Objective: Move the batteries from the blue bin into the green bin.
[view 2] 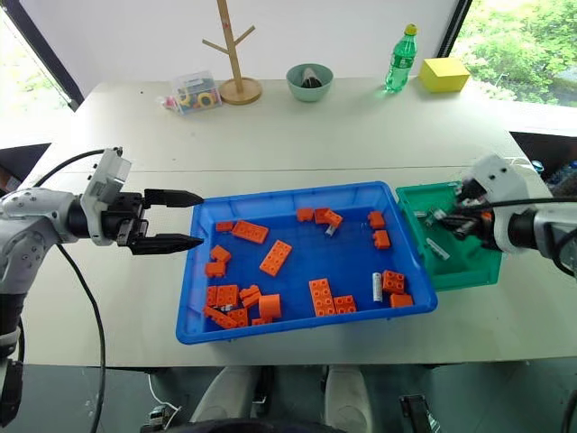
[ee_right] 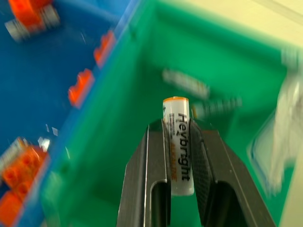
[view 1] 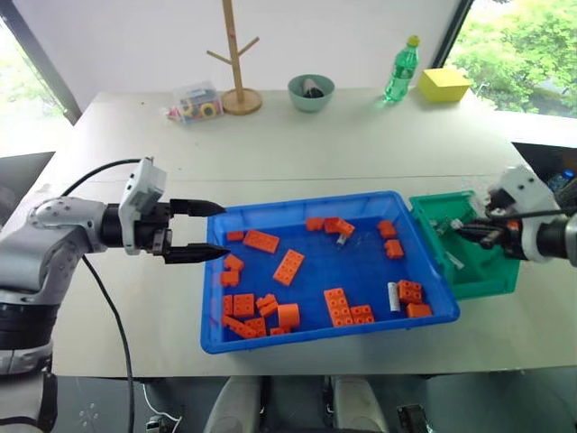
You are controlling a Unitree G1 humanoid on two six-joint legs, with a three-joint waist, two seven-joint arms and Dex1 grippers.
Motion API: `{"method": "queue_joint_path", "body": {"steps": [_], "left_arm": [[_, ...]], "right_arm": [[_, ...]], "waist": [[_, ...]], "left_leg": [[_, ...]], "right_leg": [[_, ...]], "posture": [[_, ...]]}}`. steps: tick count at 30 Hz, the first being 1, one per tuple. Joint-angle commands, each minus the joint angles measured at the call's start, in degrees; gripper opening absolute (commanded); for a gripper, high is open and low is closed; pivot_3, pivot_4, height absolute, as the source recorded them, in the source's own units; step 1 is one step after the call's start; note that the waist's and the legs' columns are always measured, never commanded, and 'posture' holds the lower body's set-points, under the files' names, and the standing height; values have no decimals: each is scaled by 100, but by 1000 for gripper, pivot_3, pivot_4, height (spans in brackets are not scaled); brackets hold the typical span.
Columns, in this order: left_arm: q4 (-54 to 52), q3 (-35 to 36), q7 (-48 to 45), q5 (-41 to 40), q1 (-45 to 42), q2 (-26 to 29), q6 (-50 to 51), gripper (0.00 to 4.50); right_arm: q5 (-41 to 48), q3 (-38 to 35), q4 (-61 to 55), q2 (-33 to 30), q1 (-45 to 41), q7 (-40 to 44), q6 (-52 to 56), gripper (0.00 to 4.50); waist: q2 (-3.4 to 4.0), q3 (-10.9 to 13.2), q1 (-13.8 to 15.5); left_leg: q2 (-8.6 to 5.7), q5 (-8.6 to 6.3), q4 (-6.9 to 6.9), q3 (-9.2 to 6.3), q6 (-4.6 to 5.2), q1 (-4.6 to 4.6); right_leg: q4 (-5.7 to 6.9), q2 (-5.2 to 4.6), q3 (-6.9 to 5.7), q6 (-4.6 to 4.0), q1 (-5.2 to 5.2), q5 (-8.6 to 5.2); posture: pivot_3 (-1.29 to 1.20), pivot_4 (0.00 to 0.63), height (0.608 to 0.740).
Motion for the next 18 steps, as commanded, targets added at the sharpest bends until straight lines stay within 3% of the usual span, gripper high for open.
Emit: {"method": "queue_joint_path", "body": {"steps": [1, 5, 11, 18], "left_arm": [[32, 15, -48, 38, -162, -36, -138, 4500], [82, 4, -91, 85, -197, -70, -183, 4500], [105, -8, -86, 116, -249, -104, -190, 4500], [81, 29, -65, 127, -232, -95, -178, 4500]], "right_arm": [[-136, -283, -82, 103, 141, -165, -314, 1124], [-269, -232, 31, 236, 10, -366, -552, 3038], [-67, -114, 46, 229, -736, -264, -597, 3038], [565, 581, -614, 1716, -1872, -905, 273, 3038]], "waist": [[0, 0, -42], [0, 1, -47], [2, 2, -39], [0, 3, -55]], "left_leg": [[0, 0, 0, -1, 0, 1], [1, 0, 1, -1, 0, 3], [-1, 0, 2, -1, 0, 1], [4, 0, 0, -10, 0, 2]], "right_leg": [[3, 0, 0, 0, 0, 0], [5, 2, 0, 0, 0, 0], [4, 3, 0, 0, 0, 0], [7, 3, -1, -1, -2, 0]], "posture": [[0, 150, 703], [0, 150, 703], [0, 150, 703], [0, 150, 703]]}}
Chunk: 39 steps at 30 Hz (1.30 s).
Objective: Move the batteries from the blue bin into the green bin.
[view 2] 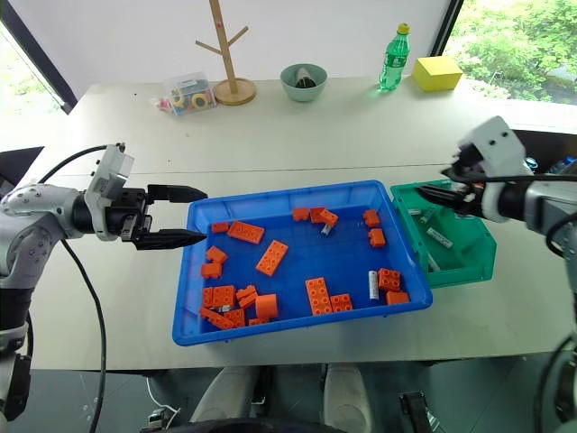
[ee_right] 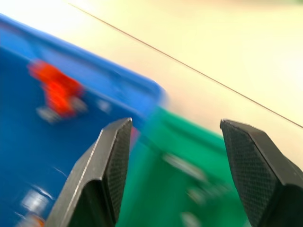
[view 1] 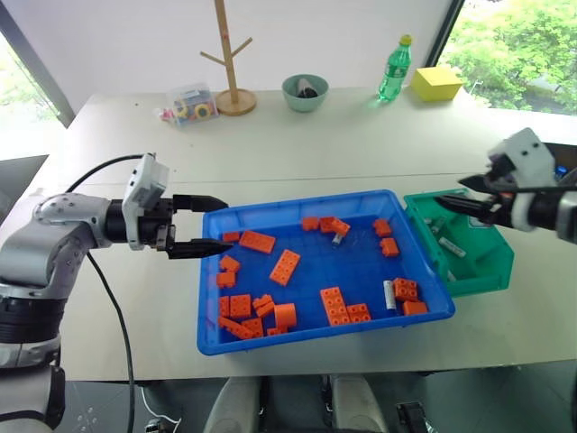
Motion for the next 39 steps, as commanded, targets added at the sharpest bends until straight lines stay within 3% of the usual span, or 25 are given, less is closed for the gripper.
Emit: {"method": "queue_joint_path", "body": {"steps": [1, 6, 20, 30, 39], "left_arm": [[-75, 87, -7, 5, -70, 63, -67, 4500], [-67, 103, 12, 10, -121, 75, -44, 4500], [-255, 234, 156, -55, 11, 117, 38, 4500], [-266, 249, 203, -73, 38, 115, 44, 4500], [-163, 102, 242, -34, -155, -35, 4, 4500]], "right_arm": [[38, 411, -214, 613, -269, -466, 181, 3038], [-241, 1004, 33, 1257, -318, -822, 22, 3038], [-582, 1507, 610, 1746, -113, -837, -419, 3038], [-191, 842, -331, 1053, -49, -585, 222, 3038], [-439, 1428, 35, 1612, -290, -875, -11, 3038]], "waist": [[-1, 1, 14], [-4, 2, 65], [-4, 2, 4], [-4, 2, 24], [-4, 2, 4]], "left_leg": [[0, 0, 1, -2, 0, -1], [-15, 1, 6, -3, -1, -11], [-13, 1, 5, -1, -1, -4], [-15, 1, 5, -2, 0, -5], [-10, 1, 5, -1, -1, 1]], "right_leg": [[0, 0, -1, 0, 0, 0], [-2, -4, -3, 1, -1, 1], [11, 3, -3, 2, -3, 1], [8, 3, -3, 2, -2, 1], [14, 6, -2, 2, -1, 1]], "posture": [[0, 150, 703], [0, 150, 703], [0, 150, 703], [0, 150, 703], [0, 150, 703]]}}
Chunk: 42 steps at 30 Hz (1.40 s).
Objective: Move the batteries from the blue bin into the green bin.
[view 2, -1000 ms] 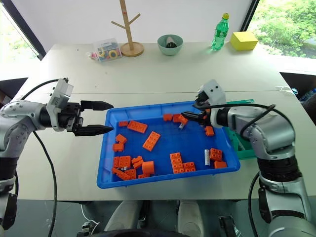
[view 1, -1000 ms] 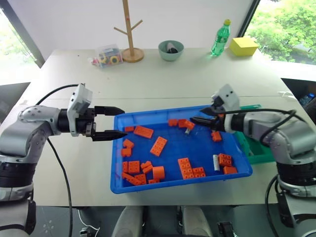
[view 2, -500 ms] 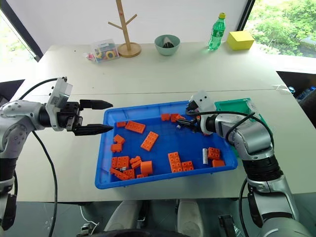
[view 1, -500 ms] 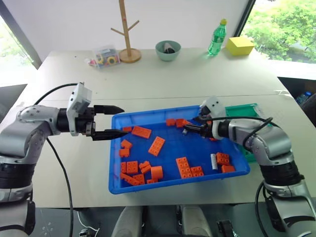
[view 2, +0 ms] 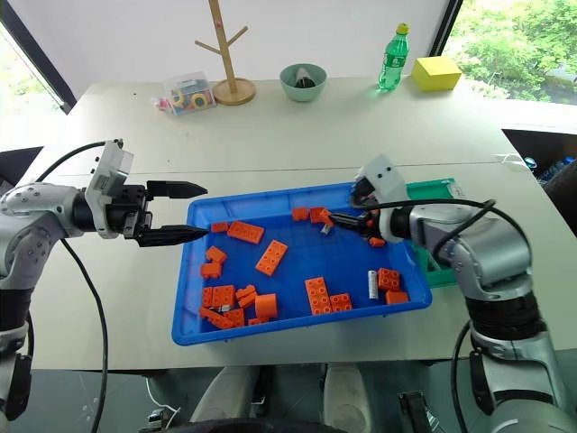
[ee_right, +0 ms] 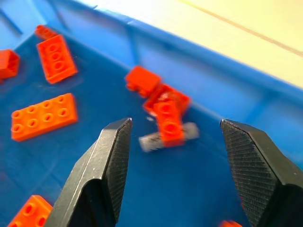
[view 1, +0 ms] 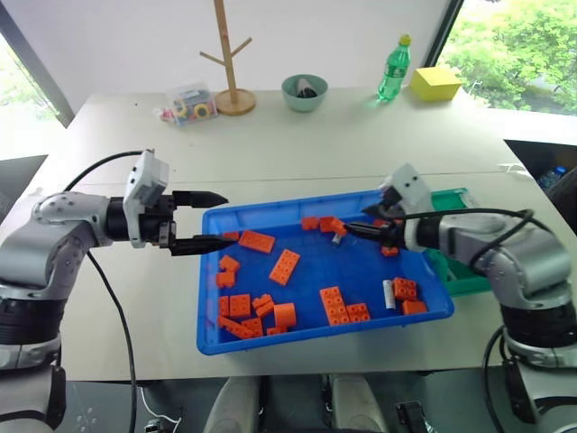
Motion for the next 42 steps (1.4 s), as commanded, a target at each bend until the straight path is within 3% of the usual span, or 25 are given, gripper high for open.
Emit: {"method": "queue_joint_path", "body": {"steps": [1, 17, 20, 24, 38, 42], "left_arm": [[-20, 42, -13, -17, -121, 12, -40, 4500], [-112, 118, 11, -56, -97, 90, 26, 4500], [-102, 111, 15, -54, -116, 84, 25, 4500], [-98, 85, 23, -53, -145, 65, 28, 4500], [-222, 152, 2, -114, 4, 80, 67, 4500], [-218, 147, 16, -114, -10, 50, 55, 4500]], "right_arm": [[-165, 81, 161, 121, -258, -85, -228, 3038], [-516, 354, 640, 402, -66, -39, -615, 3038], [-560, 380, 647, 432, -36, -40, -634, 2193], [-578, 296, 608, 394, -72, -47, -581, 235], [-827, -54, 978, -380, 25, 135, -847, 216], [-1019, 163, 993, -446, 113, 180, -1020, 2068]], "waist": [[0, 0, 5], [-1, 0, 5], [-1, 0, 8], [-1, 0, 14], [-1, 0, 17], [-2, 0, 15]], "left_leg": [[-1, 0, 0, 2, 0, -1], [-2, 0, 0, 0, 0, -1], [-2, 0, 0, 0, 0, -1], [-2, 0, 0, 0, 0, -1], [-2, 0, 0, 1, 0, -1], [-2, 0, 0, 2, 0, -1]], "right_leg": [[-1, -1, 0, 0, 0, 0], [0, 1, 0, 0, 0, 0], [0, 1, 0, 0, 0, 0], [0, 1, 0, 0, 0, 0], [-1, 0, 0, 0, 1, 0], [-1, 0, 0, 0, 2, 0]], "posture": [[0, 150, 703], [0, 150, 703], [0, 150, 703], [0, 150, 703], [0, 150, 703], [0, 150, 703]]}}
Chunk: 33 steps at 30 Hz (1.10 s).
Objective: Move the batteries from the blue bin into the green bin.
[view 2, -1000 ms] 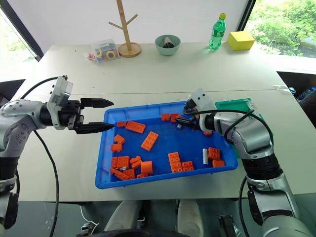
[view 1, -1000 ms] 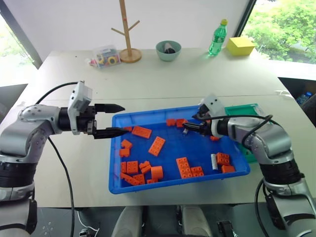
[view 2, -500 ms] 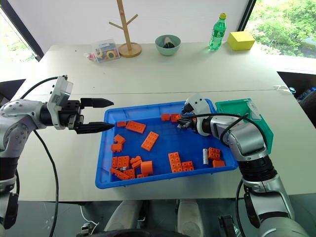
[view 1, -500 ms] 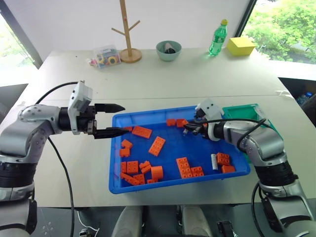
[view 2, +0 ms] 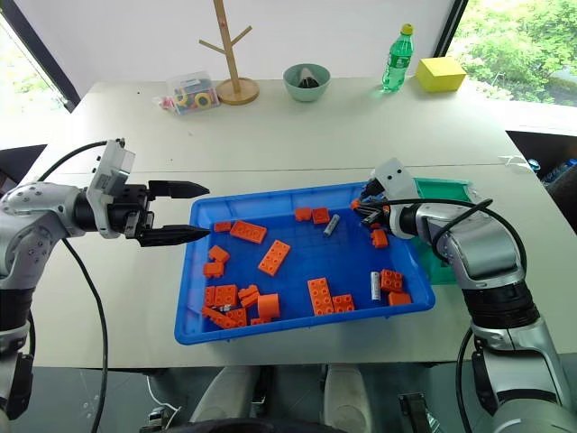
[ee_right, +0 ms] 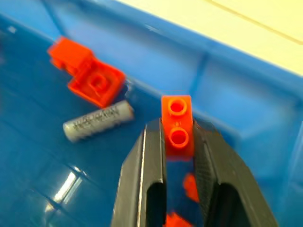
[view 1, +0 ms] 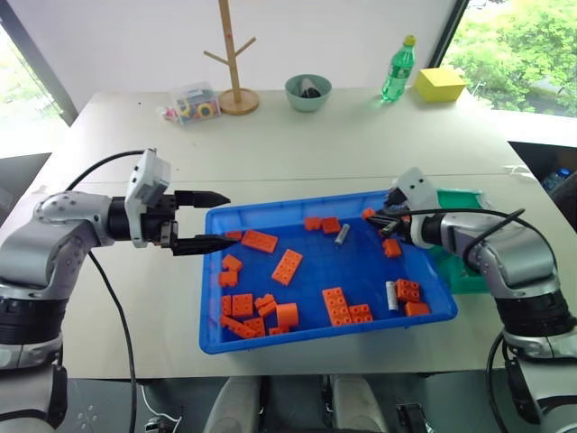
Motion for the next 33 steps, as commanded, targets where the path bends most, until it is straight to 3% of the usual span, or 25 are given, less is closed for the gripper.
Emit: {"method": "queue_joint_path", "body": {"steps": [1, 7, 12, 18, 21, 23, 33], "left_arm": [[-133, 147, -8, -76, -27, 53, -56, 4500], [-77, 133, -46, -32, -38, 65, -108, 4500], [-36, 118, -35, -2, -78, 28, -154, 4500], [-129, 191, 12, -42, 36, 52, -151, 4500], [-164, 220, 40, -65, 97, 74, -143, 4500], [-170, 223, 53, -71, 108, 78, -139, 4500], [-122, 202, 62, -63, 44, 87, -138, 4500]], "right_arm": [[-141, 67, -31, -94, 18, 76, -128, 2475], [-296, 395, 76, -420, -389, 906, -898, 2475], [-204, 748, 426, -291, -755, 1561, -870, 2475], [-324, 842, 499, 51, -698, 1322, -524, 2475], [-433, 858, 433, 209, -590, 1039, -437, 3335], [-432, 849, 369, 253, -534, 981, -388, 4339], [-314, 717, 157, 461, -211, 795, -315, 4339]], "waist": [[0, 0, 1], [0, 1, -3], [-1, 1, -25], [-1, 1, 3], [-1, 1, 6], [-1, 1, 7], [-1, 1, -6]], "left_leg": [[0, 0, 0, 0, 0, 0], [-1, 0, 2, 1, 0, 1], [2, 0, 0, 0, 0, 4], [1, 0, 0, -1, 0, 3], [1, 0, 0, -1, -1, 3], [0, 0, 0, -2, -1, 3], [1, 0, 0, -2, -1, 3]], "right_leg": [[0, 0, 0, 0, 1, 0], [-1, -1, 0, 0, 3, 0], [-1, 3, -1, 0, 2, 0], [0, 0, 0, 0, 2, 0], [-1, -1, 0, 0, 2, 0], [-1, -1, 0, 0, 2, 0], [0, 0, 0, 0, 1, 0]], "posture": [[0, 150, 703], [0, 150, 703], [0, 150, 703], [0, 150, 703], [0, 150, 703], [0, 150, 703], [0, 150, 703]]}}
